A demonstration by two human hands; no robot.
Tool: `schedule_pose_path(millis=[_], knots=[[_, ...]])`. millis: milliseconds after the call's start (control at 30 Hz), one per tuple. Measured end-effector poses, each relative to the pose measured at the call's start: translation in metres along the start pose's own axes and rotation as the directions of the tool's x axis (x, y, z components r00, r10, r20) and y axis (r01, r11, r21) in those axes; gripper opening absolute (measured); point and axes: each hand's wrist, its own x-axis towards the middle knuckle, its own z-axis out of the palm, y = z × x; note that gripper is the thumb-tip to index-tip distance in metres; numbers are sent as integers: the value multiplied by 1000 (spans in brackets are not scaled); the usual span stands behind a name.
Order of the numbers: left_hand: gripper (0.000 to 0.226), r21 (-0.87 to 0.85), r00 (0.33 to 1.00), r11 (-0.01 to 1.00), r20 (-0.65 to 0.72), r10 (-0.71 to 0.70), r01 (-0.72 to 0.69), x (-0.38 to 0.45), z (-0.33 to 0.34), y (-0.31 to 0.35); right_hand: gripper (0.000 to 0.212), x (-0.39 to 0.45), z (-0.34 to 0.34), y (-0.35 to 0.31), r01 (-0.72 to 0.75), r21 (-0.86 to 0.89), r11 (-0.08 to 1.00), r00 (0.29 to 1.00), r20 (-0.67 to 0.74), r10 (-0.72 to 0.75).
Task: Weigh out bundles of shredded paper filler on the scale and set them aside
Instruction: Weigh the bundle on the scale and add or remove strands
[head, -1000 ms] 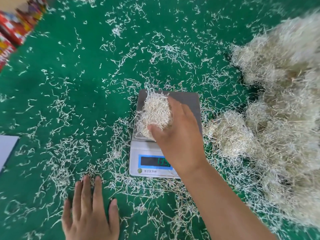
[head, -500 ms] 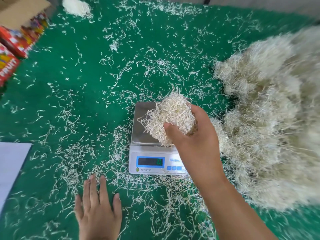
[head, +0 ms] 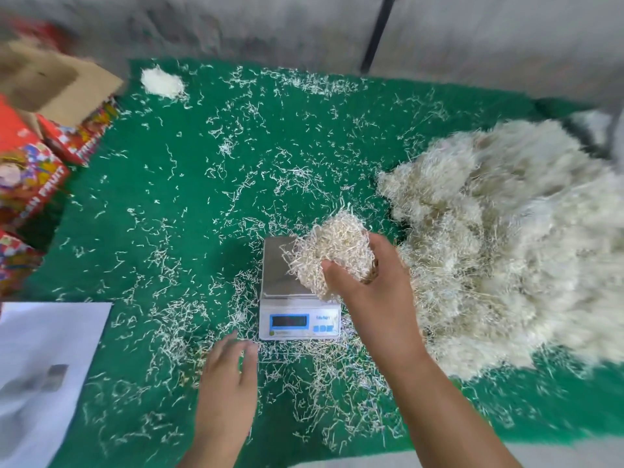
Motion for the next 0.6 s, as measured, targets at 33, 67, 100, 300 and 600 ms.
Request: schedule_pose_path(millis=[33, 67, 100, 300, 600], knots=[[22, -96, 1000, 995, -3, 25, -25, -5, -13, 22, 82, -3, 2, -3, -2, -7, 1000, 1000, -3, 2], [22, -193, 999, 980, -18, 46, -49, -9, -27, 44, 81, -5, 4, -5, -5, -20, 1000, 1000, -5, 5], [28, -286, 997, 955, -40, 64, -73, -13, -40, 64, 81, -7, 6, -8, -14, -38, 999, 1000, -7, 14], [62, -693, 995, 717, -4, 102, -76, -27, -97, 149, 78, -21, 16, -19, 19, -71, 997, 999, 36, -17], [30, -779, 995, 625, 91, 29, 54, -22, -83, 191, 54, -12, -18, -26, -1, 62, 998, 994, 113, -6]])
